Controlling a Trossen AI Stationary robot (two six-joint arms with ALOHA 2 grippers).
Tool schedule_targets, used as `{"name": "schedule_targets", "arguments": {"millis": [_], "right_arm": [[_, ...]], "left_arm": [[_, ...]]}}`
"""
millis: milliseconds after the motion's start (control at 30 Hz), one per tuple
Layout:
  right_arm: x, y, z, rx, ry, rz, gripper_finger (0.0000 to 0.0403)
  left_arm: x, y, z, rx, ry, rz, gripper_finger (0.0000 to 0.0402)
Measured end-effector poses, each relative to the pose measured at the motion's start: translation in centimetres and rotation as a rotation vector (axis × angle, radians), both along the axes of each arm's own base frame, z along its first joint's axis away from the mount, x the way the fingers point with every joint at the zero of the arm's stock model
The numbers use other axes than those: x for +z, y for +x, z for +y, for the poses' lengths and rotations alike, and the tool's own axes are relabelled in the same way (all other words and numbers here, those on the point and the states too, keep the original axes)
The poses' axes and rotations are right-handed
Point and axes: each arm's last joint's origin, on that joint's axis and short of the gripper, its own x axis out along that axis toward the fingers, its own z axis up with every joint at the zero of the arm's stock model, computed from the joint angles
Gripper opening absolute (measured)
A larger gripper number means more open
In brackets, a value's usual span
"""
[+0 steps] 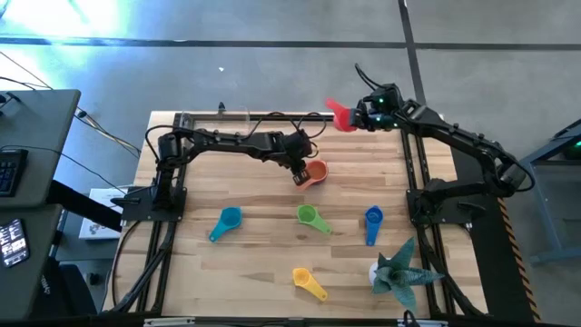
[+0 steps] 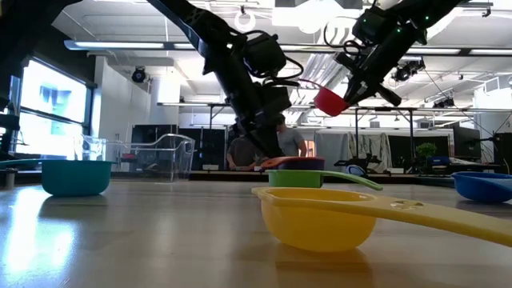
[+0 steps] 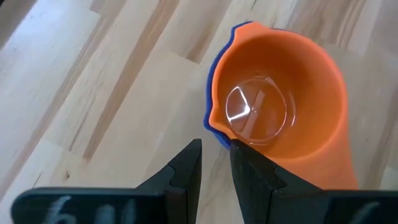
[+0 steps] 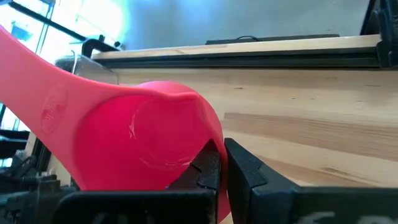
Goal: Nest measuring cups in basket
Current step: Stack the red measuring cup on top of the orange measuring cup on the table
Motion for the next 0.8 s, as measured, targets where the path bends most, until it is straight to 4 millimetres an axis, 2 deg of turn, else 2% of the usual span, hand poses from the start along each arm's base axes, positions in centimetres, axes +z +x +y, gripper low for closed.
{"name": "schedule_targets", "arguments": {"millis": [100, 267, 533, 800], "right_arm": [[0.0, 0.5, 0.5, 0.033, -0.001, 0.000, 0.0000], [0.1, 1.6, 1.7, 0.123, -0.033, 0.004, 0.0000], [1.0, 3.8, 3.6, 0.249, -0.127, -0.075, 0.0000], [1.4, 5.0, 5.2, 0.328, -0.184, -0.101, 0.0000]], "left_arm": [[0.5, -0.4, -0.1, -0.003, 0.003, 0.020, 0.0076], [2.6, -1.4, -0.2, 0.001, 0.006, 0.020, 0.0076], [7.8, -3.9, -1.6, -0.047, 0.038, -0.021, 0.0076], [13.2, -7.8, -2.9, -0.058, 0.059, -0.075, 0.0076]]}}
